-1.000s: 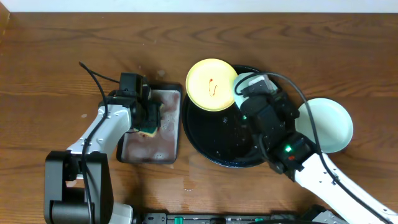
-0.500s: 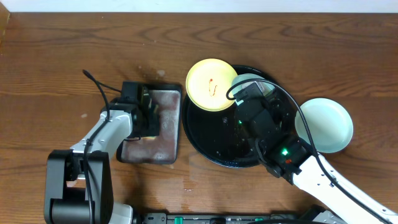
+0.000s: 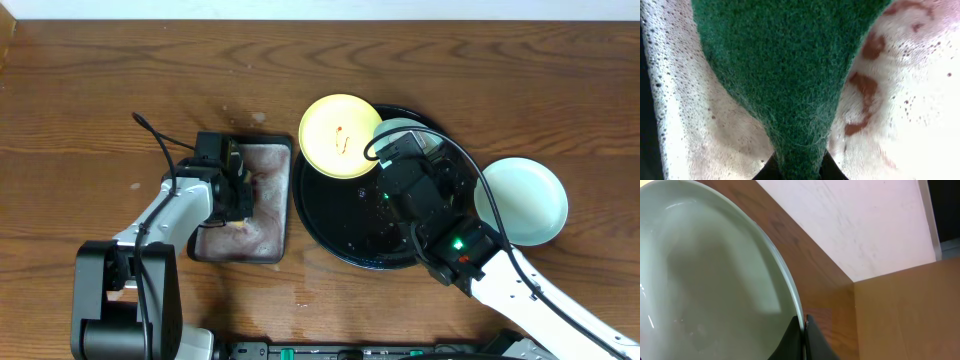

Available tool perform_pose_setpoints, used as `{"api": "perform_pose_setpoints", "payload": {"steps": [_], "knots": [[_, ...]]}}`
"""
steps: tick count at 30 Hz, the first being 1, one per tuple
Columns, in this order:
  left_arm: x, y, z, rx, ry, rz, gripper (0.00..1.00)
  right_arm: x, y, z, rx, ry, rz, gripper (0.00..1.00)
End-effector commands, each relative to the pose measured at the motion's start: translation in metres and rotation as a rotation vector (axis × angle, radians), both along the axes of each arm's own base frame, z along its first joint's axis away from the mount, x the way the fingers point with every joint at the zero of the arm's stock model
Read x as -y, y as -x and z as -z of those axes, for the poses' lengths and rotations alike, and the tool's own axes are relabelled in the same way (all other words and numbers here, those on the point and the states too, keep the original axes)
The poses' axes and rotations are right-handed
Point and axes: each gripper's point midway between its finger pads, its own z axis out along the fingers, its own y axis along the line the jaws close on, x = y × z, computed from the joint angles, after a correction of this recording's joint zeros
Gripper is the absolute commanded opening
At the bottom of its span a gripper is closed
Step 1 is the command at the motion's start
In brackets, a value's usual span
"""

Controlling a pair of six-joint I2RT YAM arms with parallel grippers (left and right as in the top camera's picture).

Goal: Clean dirty plates on tray and stack at the side

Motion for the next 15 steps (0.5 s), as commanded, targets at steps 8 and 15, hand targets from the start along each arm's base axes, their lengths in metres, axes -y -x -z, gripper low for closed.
{"api": "perform_pose_setpoints", "payload": {"steps": [8, 15], "knots": [[0.000, -0.030, -0.030, 0.145, 0.006, -0.017, 0.72, 0.000, 0.000, -0.016, 0.043, -0.012, 0.012, 0.01], [-0.002, -0.055, -0.039, 0.255, -0.004, -0.023, 0.73, 0.000, 0.000, -0.017, 0.043, -0.012, 0.012, 0.01]]}}
